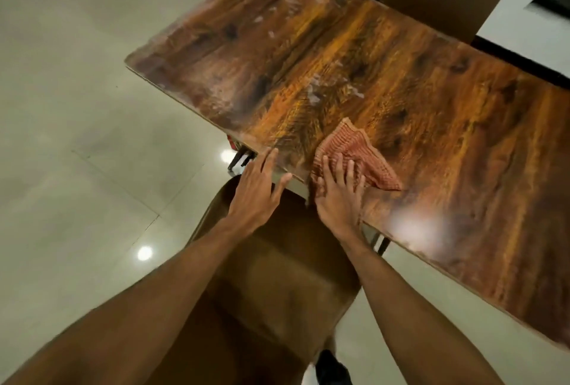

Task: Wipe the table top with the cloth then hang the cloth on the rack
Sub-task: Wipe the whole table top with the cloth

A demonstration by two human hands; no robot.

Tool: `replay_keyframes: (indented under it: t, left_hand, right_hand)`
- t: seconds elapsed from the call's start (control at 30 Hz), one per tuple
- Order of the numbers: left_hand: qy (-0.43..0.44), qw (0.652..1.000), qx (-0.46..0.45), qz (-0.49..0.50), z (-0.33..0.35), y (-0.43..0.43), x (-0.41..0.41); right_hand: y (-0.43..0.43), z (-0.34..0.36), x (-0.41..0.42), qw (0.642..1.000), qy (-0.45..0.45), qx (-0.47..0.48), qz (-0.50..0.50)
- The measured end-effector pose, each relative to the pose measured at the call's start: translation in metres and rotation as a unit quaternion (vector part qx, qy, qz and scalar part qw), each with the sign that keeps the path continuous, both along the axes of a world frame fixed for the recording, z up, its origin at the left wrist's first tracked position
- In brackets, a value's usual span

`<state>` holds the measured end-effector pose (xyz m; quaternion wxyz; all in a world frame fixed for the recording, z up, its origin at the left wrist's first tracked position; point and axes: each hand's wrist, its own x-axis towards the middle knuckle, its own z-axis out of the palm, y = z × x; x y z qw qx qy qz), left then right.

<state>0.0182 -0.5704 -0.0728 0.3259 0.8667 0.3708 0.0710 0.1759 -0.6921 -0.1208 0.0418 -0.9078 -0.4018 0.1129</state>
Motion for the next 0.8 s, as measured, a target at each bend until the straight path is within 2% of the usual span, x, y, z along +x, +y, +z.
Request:
replay_keyframes:
  t: [0.13,0.23,0.33,0.4,0.6,0.7,0.8]
  left_hand:
    - [-0.006,0.998,-0.004,-0.063,-0.007,0.05,-0.052]
    - [0.005,0.997,-0.004,-0.083,-0.001,0.082,-0.1]
    - [-0.007,0.997,-0.003,-0.08,0.007,0.113,-0.138]
    - [-0.011,0.998,0.002,-0.069,0.012,0.131,-0.156]
    - [0.006,0.995,0.0,-0.098,0.022,0.175,-0.168]
    - [0.0,0.991,0.008,-0.13,0.031,0.2,-0.16]
    - [-0.014,0.989,0.011,-0.148,0.037,0.226,-0.152]
  right_hand:
    - [0.037,-0.008,-0.029,1.0,0.007,0.003,-0.013]
    - [0.01,-0.002,-0.021,0.994,0.025,-0.002,-0.107]
    - [-0.014,0.01,-0.028,0.97,0.031,0.002,-0.241]
    - [0.003,0.017,-0.042,0.96,0.049,-0.004,-0.277]
    - [0.129,0.017,-0.102,0.981,0.045,0.01,-0.187]
    - [0.139,0.015,-0.103,0.986,0.044,0.012,-0.159]
    - [0.135,0.013,-0.096,0.978,0.041,0.028,-0.203]
